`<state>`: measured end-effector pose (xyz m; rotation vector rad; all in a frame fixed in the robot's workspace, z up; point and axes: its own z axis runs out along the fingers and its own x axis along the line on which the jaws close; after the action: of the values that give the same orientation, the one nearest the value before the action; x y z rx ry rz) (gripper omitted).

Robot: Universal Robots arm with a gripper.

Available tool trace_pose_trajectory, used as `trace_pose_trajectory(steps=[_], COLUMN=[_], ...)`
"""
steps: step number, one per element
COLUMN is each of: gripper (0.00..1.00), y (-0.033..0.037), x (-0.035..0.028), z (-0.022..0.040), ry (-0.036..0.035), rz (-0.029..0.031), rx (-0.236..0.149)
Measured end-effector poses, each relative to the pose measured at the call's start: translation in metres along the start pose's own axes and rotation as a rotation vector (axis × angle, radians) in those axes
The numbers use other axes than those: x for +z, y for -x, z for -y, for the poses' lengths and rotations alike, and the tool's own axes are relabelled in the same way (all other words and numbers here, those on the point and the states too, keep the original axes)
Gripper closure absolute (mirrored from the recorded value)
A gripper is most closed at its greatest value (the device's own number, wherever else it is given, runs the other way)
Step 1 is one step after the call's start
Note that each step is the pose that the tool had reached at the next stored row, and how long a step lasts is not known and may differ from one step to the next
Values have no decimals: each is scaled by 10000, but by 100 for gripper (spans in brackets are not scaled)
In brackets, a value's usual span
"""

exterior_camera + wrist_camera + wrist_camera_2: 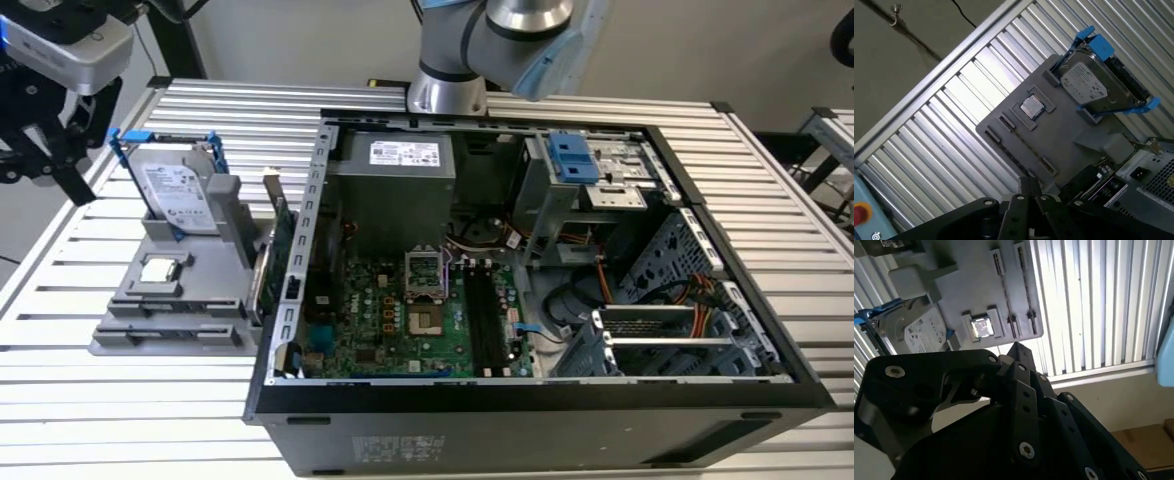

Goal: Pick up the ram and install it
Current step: 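Pick up the ram and move it above insertion slot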

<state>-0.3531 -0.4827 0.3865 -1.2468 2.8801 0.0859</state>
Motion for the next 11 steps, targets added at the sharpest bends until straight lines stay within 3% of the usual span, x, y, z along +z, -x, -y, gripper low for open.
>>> trace_pose_trajectory(steps=[7,11], gripper=[100,100], y=[0,0], x=[0,1], z=[0,0], ry=[26,-7], rz=[-59,-54], rx=[-1261,-1993])
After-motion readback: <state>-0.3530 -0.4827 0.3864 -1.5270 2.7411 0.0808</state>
